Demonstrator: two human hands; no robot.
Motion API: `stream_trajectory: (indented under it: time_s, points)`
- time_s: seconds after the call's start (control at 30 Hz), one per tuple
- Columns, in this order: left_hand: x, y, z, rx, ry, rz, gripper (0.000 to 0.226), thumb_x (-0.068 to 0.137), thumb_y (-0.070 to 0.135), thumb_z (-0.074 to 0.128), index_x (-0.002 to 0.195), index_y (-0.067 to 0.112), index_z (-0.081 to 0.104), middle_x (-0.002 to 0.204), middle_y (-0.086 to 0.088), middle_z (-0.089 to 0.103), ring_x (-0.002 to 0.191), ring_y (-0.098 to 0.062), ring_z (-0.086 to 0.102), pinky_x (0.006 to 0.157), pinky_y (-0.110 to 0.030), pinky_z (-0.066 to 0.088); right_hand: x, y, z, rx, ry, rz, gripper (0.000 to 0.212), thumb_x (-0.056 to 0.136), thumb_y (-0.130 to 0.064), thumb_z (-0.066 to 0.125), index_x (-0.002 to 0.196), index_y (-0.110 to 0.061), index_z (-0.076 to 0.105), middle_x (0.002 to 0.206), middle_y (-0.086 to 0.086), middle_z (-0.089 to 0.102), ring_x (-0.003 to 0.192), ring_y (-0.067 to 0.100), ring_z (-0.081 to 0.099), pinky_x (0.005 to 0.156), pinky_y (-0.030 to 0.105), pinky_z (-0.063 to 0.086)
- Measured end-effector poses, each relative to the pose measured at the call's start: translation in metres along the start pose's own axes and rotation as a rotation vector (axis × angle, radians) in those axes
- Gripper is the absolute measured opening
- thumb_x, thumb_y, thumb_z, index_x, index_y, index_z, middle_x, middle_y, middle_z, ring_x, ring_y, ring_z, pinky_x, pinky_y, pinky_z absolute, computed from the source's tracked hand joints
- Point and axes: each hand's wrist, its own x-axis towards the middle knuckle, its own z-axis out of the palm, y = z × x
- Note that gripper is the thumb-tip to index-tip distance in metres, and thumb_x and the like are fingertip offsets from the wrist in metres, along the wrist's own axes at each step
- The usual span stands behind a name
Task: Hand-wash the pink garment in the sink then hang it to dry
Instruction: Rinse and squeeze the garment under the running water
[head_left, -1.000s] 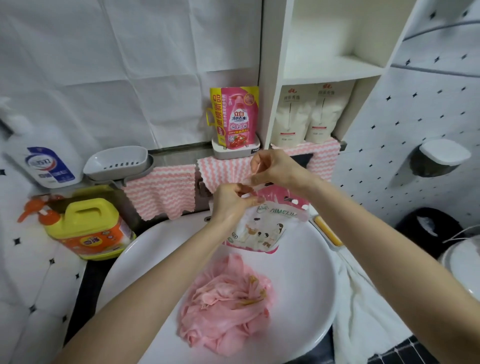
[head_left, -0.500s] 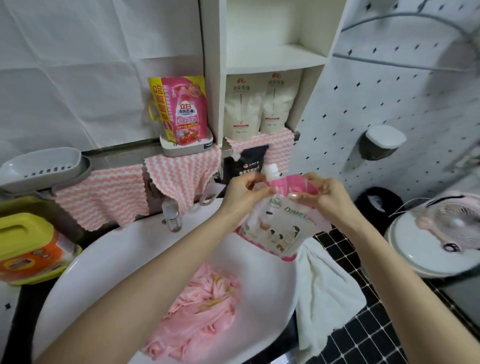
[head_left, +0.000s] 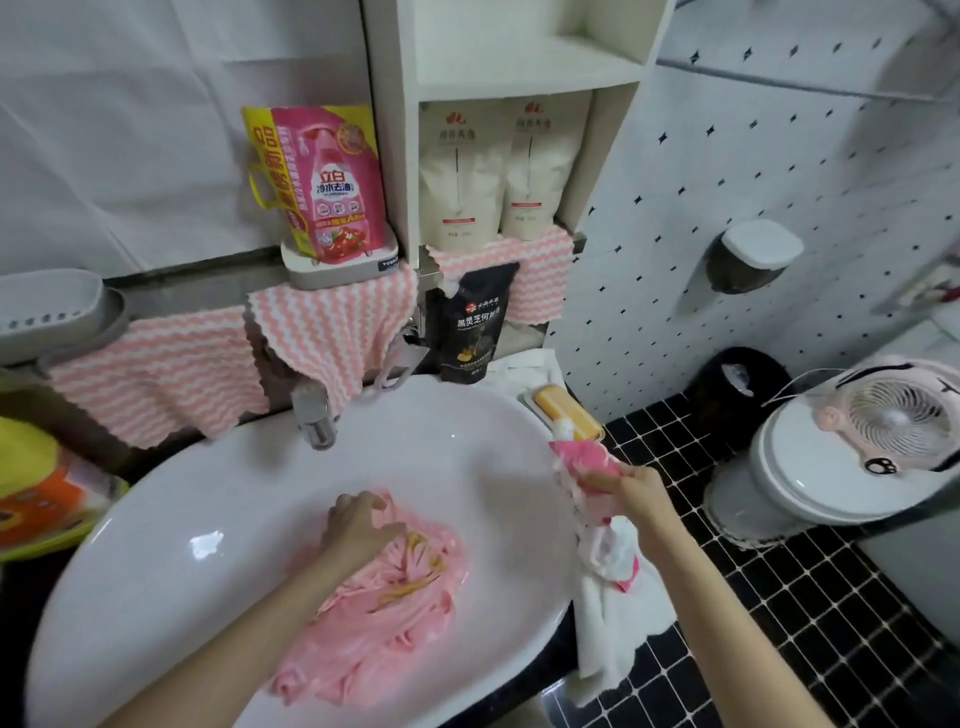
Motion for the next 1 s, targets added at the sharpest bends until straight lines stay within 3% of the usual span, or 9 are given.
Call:
stream_trajectory:
  time_s: [0.13, 0.3, 0.43, 0.6, 0.67, 0.77, 0.83, 0.9, 1.0]
  points:
    - [-0.011, -0.037, -0.004, 0.026, 0.081, -0.076, 0.053, 0.079, 0.041, 0.071, 0.123, 0.016, 0.054, 0.128, -0.013, 0.046, 0.124, -0.026, 0.043, 0.099, -0.027, 0.035, 0.019, 0.051, -0.023, -0.074, 0.202, 0.098, 0.029, 0.074, -0.019, 0.079, 0.059, -0.004, 0.060, 0.053, 0.007, 0.049, 0.053, 0.017, 0.041, 0.056, 0.029, 0.034]
    - [-0.014, -0.053, -0.001, 0.012, 0.127, -0.098, 0.056, 0.080, 0.037, 0.070, 0.125, 0.012, 0.051, 0.130, -0.016, 0.042, 0.124, -0.031, 0.041, 0.103, -0.035, 0.037, 0.034, 0.076, -0.022, -0.353, 0.306, 0.017, 0.041, 0.086, -0.032, 0.068, 0.075, 0.007, 0.066, 0.050, 0.008, 0.049, 0.043, 0.018, 0.036, 0.049, 0.026, 0.029]
    - [-0.016, -0.053, 0.007, 0.016, 0.104, -0.070, 0.061, 0.080, 0.041, 0.069, 0.129, 0.013, 0.046, 0.133, -0.016, 0.038, 0.124, -0.031, 0.042, 0.103, -0.038, 0.038, 0.039, 0.085, -0.019, -0.433, 0.369, 0.015, 0.022, 0.087, -0.020, 0.064, 0.101, -0.005, 0.055, 0.088, 0.009, 0.062, 0.062, 0.026, 0.059, 0.055, 0.032, 0.042]
    - [-0.018, -0.054, 0.007, 0.093, 0.068, -0.051, 0.077, 0.076, 0.063, 0.062, 0.136, 0.023, 0.036, 0.137, -0.008, 0.029, 0.129, -0.030, 0.034, 0.103, -0.039, 0.037, 0.041, 0.058, -0.027, -0.496, 0.273, 0.048, 0.066, 0.072, -0.027, 0.082, 0.127, -0.008, 0.050, 0.118, 0.017, 0.058, 0.091, 0.029, 0.061, 0.070, 0.037, 0.049]
    - [-0.021, -0.059, 0.005, 0.078, 0.057, -0.056, 0.084, 0.073, 0.067, 0.063, 0.140, 0.028, 0.030, 0.140, -0.006, 0.024, 0.132, -0.029, 0.028, 0.106, -0.041, 0.033, 0.024, 0.037, -0.018, -0.499, 0.411, -0.117, 0.062, 0.074, -0.020, 0.077, 0.129, -0.009, 0.049, 0.124, 0.019, 0.054, 0.107, 0.034, 0.053, 0.086, 0.044, 0.046]
    - [-0.026, -0.073, 0.000, -0.010, -0.007, -0.100, 0.106, 0.065, 0.069, 0.067, 0.148, 0.032, 0.012, 0.151, -0.008, 0.008, 0.140, -0.032, 0.013, 0.113, -0.047, 0.022, -0.022, 0.009, 0.025, -0.532, 0.686, -0.748, 0.036, 0.084, -0.013, 0.057, 0.119, -0.005, 0.058, 0.119, 0.017, 0.055, 0.106, 0.032, 0.049, 0.089, 0.037, 0.036]
    - [-0.029, -0.087, -0.004, -0.108, 0.005, -0.148, 0.123, 0.054, 0.072, 0.068, 0.149, 0.034, 0.001, 0.155, -0.010, -0.006, 0.144, -0.033, 0.001, 0.115, -0.051, 0.014, -0.046, 0.010, 0.069, -0.466, 0.434, -1.032, 0.033, 0.087, -0.016, 0.049, 0.117, -0.009, 0.059, 0.118, 0.010, 0.057, 0.107, 0.023, 0.051, 0.091, 0.031, 0.039]
    - [-0.034, -0.102, -0.004, -0.070, 0.020, -0.121, 0.132, 0.051, 0.072, 0.071, 0.148, 0.034, -0.010, 0.155, -0.007, -0.019, 0.144, -0.031, -0.008, 0.115, -0.056, 0.010, -0.050, 0.030, 0.115, -0.540, -0.044, -1.030, 0.040, 0.093, -0.034, 0.047, 0.131, -0.023, 0.051, 0.135, 0.003, 0.048, 0.122, 0.018, 0.046, 0.101, 0.035, 0.040]
    - [-0.046, -0.107, 0.009, 0.252, -0.121, 0.095, 0.135, 0.044, 0.082, 0.058, 0.130, 0.044, -0.040, 0.145, -0.001, -0.041, 0.140, -0.031, -0.027, 0.111, -0.062, 0.000, -0.031, 0.064, 0.176, -0.900, -0.507, -0.898, 0.076, 0.083, -0.077, 0.027, 0.150, -0.041, 0.017, 0.161, 0.001, -0.003, 0.147, 0.026, 0.000, 0.115, 0.051, 0.006]
